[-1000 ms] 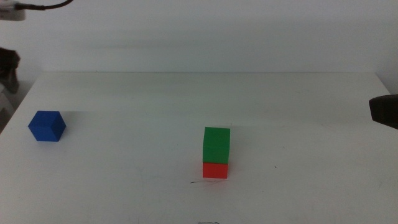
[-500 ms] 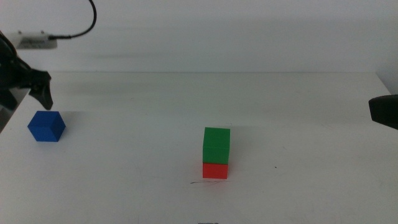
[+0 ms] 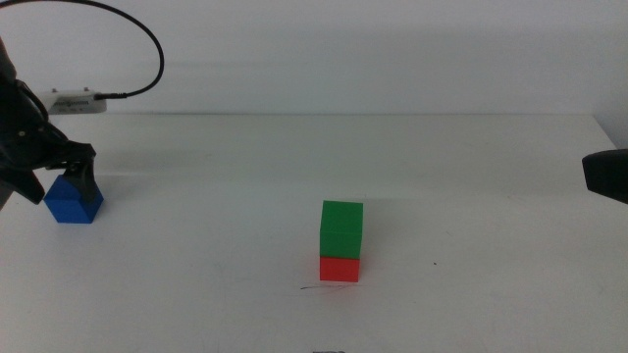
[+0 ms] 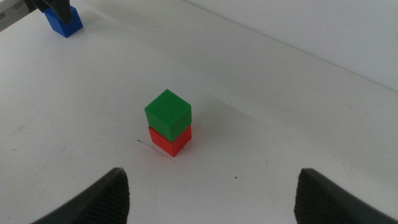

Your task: Stack red cubes first, then green, then blue cubes in a specific spot.

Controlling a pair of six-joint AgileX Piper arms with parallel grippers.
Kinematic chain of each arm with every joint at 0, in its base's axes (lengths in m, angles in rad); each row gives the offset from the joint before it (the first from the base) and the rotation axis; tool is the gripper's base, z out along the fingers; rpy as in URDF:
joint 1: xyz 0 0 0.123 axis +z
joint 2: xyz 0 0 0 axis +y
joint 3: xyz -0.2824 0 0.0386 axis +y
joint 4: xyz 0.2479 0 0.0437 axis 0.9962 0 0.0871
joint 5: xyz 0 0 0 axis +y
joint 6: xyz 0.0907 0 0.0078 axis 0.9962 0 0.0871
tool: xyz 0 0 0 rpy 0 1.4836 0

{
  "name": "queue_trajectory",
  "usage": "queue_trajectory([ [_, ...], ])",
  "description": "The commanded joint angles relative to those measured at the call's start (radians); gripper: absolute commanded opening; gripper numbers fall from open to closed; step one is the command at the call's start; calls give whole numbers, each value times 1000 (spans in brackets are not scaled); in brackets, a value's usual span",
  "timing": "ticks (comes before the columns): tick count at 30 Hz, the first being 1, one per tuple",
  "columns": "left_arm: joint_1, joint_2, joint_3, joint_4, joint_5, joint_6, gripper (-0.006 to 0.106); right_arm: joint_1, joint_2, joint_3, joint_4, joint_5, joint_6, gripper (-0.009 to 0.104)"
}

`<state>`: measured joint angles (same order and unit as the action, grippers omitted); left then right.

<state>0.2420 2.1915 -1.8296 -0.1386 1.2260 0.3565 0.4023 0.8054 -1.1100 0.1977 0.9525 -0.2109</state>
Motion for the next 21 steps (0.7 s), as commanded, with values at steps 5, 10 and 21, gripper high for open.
queue_trajectory([
  [5,-3,-50,-32,-19,3,-1,93,-7,-4,-25,8,-57,-15,68],
  [10,-3,-44,-32,-21,-32,-1,80,-7,-4,-25,8,-57,-15,68],
  [21,-3,-13,-32,-63,-67,-11,52,-7,-4,-25,8,-57,-15,68],
])
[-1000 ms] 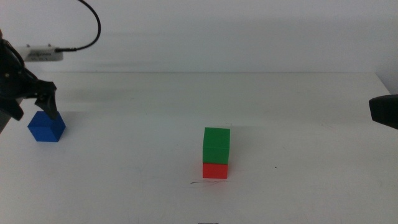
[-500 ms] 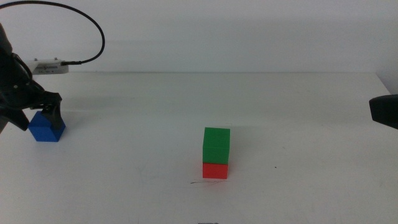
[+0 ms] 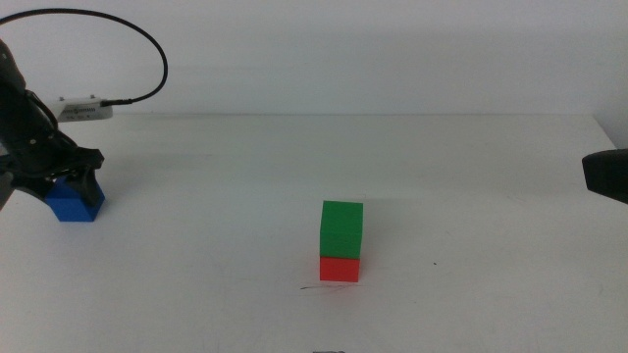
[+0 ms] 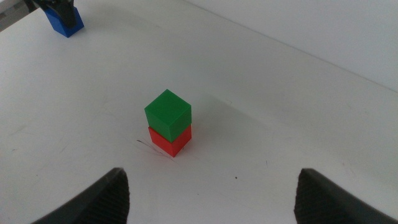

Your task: Stack red cubes first, then green, then blue cubes in a specific spot.

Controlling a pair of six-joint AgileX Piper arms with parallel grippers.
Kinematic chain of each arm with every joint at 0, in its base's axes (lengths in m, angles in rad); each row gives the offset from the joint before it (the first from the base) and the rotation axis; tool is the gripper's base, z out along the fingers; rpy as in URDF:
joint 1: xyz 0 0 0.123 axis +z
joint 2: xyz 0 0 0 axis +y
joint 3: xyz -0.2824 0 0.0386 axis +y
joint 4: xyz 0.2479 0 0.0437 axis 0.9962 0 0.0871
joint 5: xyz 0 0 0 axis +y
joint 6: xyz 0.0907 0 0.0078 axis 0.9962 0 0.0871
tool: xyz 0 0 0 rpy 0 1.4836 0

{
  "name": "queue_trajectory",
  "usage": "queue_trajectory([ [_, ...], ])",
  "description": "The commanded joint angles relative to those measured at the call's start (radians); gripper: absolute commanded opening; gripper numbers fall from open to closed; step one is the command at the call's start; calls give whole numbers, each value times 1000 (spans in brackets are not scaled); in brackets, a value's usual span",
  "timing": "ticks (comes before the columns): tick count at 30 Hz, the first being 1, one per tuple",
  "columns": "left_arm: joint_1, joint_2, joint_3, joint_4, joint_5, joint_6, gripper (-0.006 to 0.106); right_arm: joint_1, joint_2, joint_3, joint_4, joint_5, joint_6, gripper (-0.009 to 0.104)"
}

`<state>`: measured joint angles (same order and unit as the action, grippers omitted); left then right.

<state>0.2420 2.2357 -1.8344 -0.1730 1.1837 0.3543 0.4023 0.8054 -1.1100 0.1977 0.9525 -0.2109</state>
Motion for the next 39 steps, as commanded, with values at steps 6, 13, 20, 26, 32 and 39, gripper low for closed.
queue_trajectory([
  [6,-3,-79,-27,-50,-2,-9,34,-7,-4,-25,8,-57,-15,68],
  [13,-85,-236,4,17,85,-152,11,-7,-4,-25,8,-57,-15,68],
  [20,-324,-426,76,69,132,-482,10,-7,-4,-25,8,-57,-15,68],
  [26,-566,-467,77,76,132,-816,10,-7,-4,-25,8,-57,-15,68],
  [32,-802,-461,77,110,131,-969,10,-7,-4,-25,8,-57,-15,68],
  [39,-942,-427,19,173,131,-1046,10,-7,-4,-25,8,-57,-15,68],
])
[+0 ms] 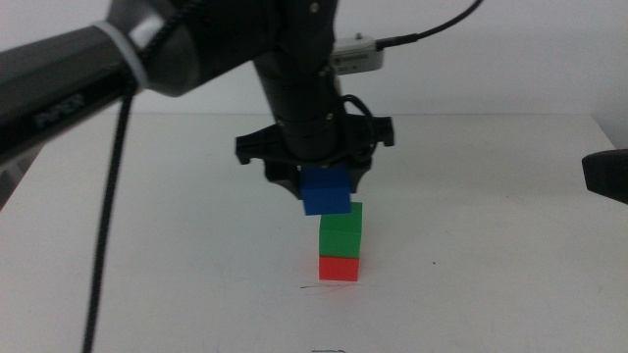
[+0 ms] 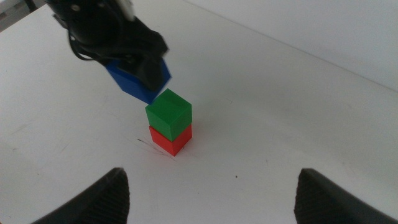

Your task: Stack red cubes first, then green, then blue cubes in a specific spot.

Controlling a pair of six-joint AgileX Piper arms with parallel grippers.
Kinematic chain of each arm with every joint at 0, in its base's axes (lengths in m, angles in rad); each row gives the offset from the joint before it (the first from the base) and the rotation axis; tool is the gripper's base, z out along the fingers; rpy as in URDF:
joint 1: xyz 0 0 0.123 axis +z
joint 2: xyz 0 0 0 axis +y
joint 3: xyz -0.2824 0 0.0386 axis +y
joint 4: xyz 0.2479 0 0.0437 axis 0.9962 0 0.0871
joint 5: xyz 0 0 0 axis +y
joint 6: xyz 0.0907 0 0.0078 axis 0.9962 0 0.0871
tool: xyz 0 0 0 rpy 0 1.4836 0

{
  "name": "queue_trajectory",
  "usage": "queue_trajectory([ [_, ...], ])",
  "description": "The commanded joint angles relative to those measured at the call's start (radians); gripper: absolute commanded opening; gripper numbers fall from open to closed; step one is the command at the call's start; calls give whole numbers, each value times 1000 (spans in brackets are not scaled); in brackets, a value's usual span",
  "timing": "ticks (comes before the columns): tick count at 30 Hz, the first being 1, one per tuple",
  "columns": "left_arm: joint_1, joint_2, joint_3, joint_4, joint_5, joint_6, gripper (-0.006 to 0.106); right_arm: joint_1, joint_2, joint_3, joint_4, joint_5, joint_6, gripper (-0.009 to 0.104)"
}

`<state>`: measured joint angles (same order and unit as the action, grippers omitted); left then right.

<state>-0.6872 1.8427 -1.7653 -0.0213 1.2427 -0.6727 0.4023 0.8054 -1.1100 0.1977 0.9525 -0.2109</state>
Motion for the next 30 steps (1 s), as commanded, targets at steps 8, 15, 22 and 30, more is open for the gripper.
queue_trajectory([
  [8,-21,55,-152,-15,72,-27,10,-7,-4,-25,8,-57,-15,68],
  [15,-21,74,-152,-15,72,-26,10,-7,-4,-25,8,-57,-15,68],
  [22,-21,110,-148,1,72,-8,10,-7,-4,-25,8,-57,-15,68],
  [30,-21,120,-148,21,72,1,10,-7,-4,-25,8,-57,-15,68],
])
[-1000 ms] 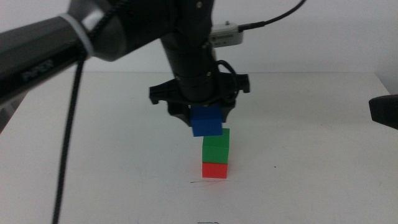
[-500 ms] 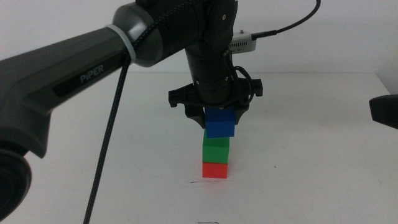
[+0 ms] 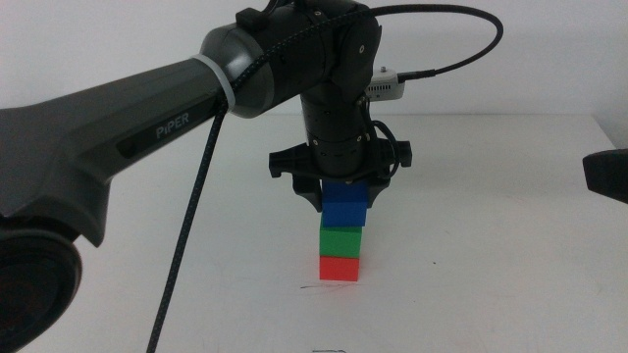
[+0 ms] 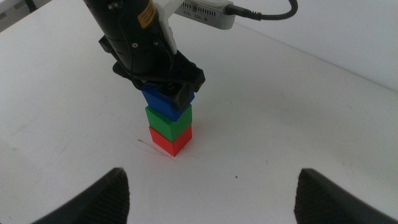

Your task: Stack red cubes first, then green, then blue cubes in a specific spot.

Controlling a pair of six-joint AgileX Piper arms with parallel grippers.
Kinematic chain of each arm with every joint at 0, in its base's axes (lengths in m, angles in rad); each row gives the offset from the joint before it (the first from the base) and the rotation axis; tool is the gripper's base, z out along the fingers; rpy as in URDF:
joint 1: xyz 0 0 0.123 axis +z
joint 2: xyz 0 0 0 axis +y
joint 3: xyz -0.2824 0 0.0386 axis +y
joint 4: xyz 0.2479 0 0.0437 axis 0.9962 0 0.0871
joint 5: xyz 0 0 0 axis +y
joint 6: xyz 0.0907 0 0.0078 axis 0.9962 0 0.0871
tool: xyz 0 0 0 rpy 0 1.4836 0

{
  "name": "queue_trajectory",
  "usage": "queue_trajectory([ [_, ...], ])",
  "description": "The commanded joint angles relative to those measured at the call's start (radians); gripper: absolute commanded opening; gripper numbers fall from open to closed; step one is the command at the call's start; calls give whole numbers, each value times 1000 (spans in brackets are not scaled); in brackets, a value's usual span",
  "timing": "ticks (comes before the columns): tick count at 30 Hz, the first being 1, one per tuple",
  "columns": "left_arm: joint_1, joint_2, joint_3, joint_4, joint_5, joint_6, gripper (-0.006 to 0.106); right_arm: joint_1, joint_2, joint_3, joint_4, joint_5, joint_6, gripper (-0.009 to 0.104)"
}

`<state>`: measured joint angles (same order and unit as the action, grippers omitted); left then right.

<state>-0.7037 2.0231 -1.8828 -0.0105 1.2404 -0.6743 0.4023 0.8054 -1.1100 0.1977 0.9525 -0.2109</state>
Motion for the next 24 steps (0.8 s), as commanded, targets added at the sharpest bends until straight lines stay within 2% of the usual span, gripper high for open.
queue_trajectory([
  [1,-4,-60,-31,10,74,2,10,-7,-4,-25,8,-57,-15,68],
  [22,-4,-60,-31,10,74,61,10,-7,-4,-25,8,-57,-15,68],
  [23,-4,-60,-31,0,74,68,19,-7,-4,-25,8,-57,-15,68],
  [24,-4,-60,-31,0,74,73,21,-7,-4,-25,8,-57,-15,68],
])
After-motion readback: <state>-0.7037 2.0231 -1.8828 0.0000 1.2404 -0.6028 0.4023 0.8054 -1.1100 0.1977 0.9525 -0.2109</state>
